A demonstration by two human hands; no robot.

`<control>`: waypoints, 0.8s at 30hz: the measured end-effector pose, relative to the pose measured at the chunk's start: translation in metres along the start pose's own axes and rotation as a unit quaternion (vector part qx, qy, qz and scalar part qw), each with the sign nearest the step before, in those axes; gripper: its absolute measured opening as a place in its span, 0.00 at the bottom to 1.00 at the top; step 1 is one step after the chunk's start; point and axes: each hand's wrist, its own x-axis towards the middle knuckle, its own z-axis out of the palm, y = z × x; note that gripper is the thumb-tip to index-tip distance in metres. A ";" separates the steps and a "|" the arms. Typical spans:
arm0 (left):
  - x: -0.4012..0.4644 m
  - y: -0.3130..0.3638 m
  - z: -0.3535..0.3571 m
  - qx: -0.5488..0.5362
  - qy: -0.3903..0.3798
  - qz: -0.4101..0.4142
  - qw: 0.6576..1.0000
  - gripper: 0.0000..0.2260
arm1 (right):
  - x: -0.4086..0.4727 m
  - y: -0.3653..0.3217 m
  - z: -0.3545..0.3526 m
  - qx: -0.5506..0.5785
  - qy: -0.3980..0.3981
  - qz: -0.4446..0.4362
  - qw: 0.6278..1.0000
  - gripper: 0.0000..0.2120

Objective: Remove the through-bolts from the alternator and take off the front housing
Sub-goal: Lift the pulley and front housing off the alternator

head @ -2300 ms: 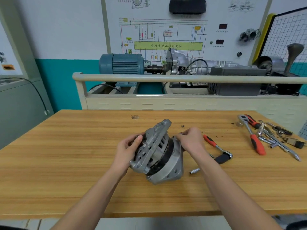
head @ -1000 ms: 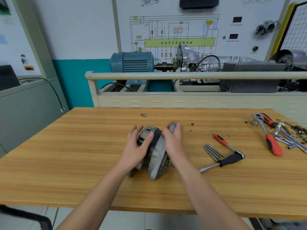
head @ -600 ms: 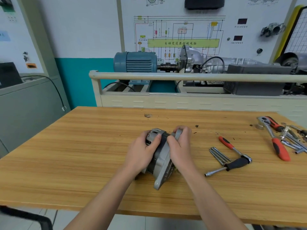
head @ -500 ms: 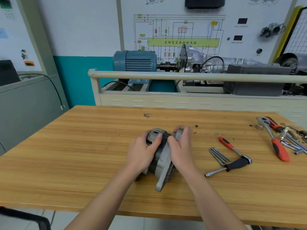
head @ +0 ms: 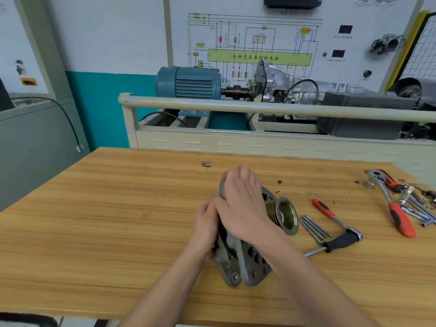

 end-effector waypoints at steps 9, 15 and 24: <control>0.002 -0.004 -0.017 0.098 0.010 -0.071 0.993 0.11 | 0.015 -0.017 0.018 -0.086 -0.099 -0.066 0.989 0.11; 0.003 0.006 -0.043 0.263 0.019 -0.081 0.961 0.11 | 0.022 -0.021 0.031 -0.070 -0.162 -0.075 0.981 0.09; 0.003 0.039 -0.044 0.115 0.092 0.025 0.989 0.15 | 0.010 -0.014 0.011 0.192 -0.097 -0.071 0.974 0.16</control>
